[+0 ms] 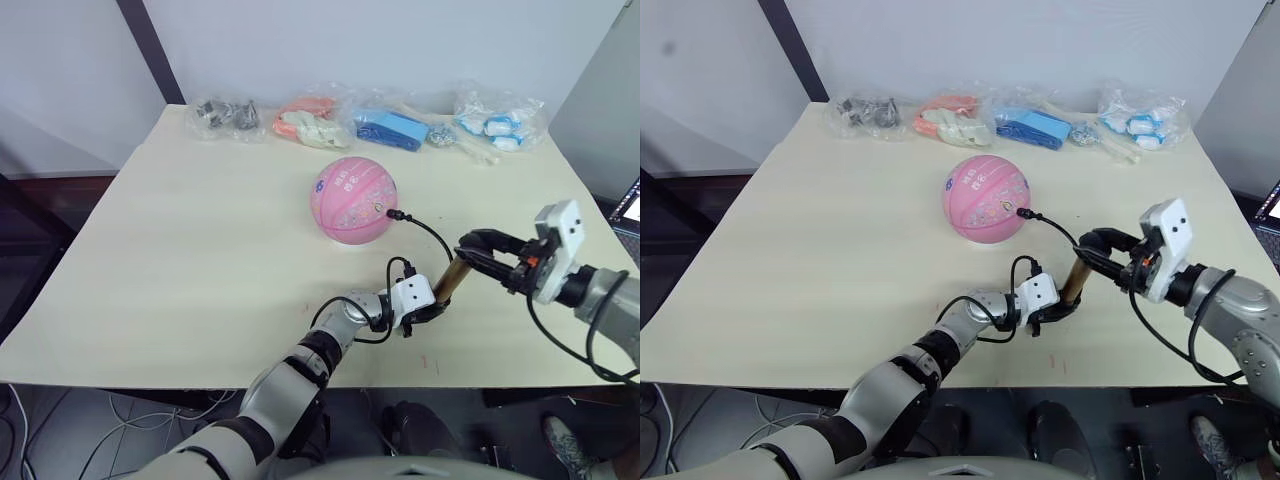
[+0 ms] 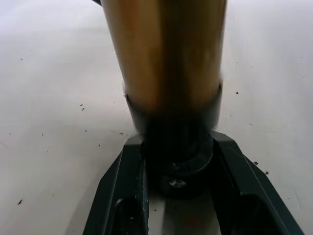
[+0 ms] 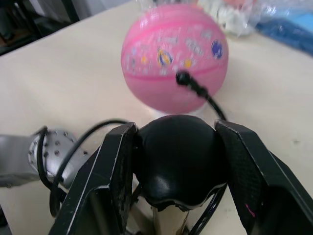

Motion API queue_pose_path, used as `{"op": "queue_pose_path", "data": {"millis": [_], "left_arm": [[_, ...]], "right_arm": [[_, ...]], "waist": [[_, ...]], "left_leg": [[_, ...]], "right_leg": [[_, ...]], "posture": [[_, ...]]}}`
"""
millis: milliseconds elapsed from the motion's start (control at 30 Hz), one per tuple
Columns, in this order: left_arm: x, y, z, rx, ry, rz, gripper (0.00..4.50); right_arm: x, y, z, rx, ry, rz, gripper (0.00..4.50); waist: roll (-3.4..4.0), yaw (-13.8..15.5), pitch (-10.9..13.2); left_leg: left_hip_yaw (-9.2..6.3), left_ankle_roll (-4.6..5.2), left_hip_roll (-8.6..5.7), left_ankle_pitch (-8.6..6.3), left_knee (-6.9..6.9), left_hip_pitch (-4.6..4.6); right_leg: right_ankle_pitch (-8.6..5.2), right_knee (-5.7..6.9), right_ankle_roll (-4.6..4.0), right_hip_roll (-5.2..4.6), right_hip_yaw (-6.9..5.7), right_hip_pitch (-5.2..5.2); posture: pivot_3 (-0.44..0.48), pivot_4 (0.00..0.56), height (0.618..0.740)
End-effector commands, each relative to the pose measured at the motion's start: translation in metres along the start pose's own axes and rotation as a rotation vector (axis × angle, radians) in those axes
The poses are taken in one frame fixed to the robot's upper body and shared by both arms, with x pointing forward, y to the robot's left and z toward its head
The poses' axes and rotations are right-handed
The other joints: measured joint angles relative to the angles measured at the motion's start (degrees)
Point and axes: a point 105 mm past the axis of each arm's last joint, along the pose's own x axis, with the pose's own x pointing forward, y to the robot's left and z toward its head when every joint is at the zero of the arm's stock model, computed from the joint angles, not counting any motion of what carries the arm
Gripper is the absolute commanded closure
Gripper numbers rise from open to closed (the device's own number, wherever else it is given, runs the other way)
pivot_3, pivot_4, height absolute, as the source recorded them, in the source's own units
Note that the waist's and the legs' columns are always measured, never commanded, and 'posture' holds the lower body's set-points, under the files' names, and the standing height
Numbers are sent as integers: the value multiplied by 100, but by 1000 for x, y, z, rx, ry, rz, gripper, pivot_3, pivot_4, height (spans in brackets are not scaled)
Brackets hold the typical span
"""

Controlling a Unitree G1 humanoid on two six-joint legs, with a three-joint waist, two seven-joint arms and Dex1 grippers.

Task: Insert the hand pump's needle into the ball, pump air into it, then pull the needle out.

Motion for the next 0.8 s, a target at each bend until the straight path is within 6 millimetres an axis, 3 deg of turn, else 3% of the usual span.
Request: {"op": "queue_pose_path", "data": {"millis": [33, 167, 300, 467, 600, 800], "left_arm": [[-18, -15, -51, -69, 172, -44, 3358], [-19, -14, -51, -71, 174, -43, 3358], [-18, -16, -51, -74, 171, -44, 3358], [-17, -18, -50, -76, 168, -49, 3358], [-16, -19, -51, -77, 169, -54, 3358], [-16, -21, -51, -78, 166, -56, 3358]], "right_arm": [[-2, -6, -69, 133, 238, -61, 2438], [-4, -4, -60, 97, 227, -54, 2438], [-7, -7, -33, 45, 170, -67, 2438], [-15, -11, 11, -12, 76, -80, 2438], [-33, -14, 78, -99, -46, -86, 2438], [-48, -10, 126, -159, -117, -85, 2438]], "waist": [[-2, -1, -10], [1, -1, -14], [16, 1, -12], [47, 19, 10], [111, 21, 73], [128, 31, 106]], "left_leg": [[-1, 0, 6, 0, -1, 2], [-3, 0, 17, 0, -1, 3], [-8, 0, 23, 0, -1, 2], [-5, 0, 17, 0, -1, -7], [7, 0, 4, 0, 2, -17], [12, 1, -5, 0, 1, -30]], "right_leg": [[0, 0, -1, 5, 0, 1], [5, 0, -11, 22, -2, 2], [6, 0, -15, 31, -4, 2], [6, -2, -16, 25, -2, -4], [8, -2, -13, 3, 8, -13], [8, -4, -14, -1, 6, -19]], "posture": [[0, 150, 740], [0, 150, 740], [0, 150, 740], [0, 150, 740], [0, 150, 740], [0, 150, 740]]}}
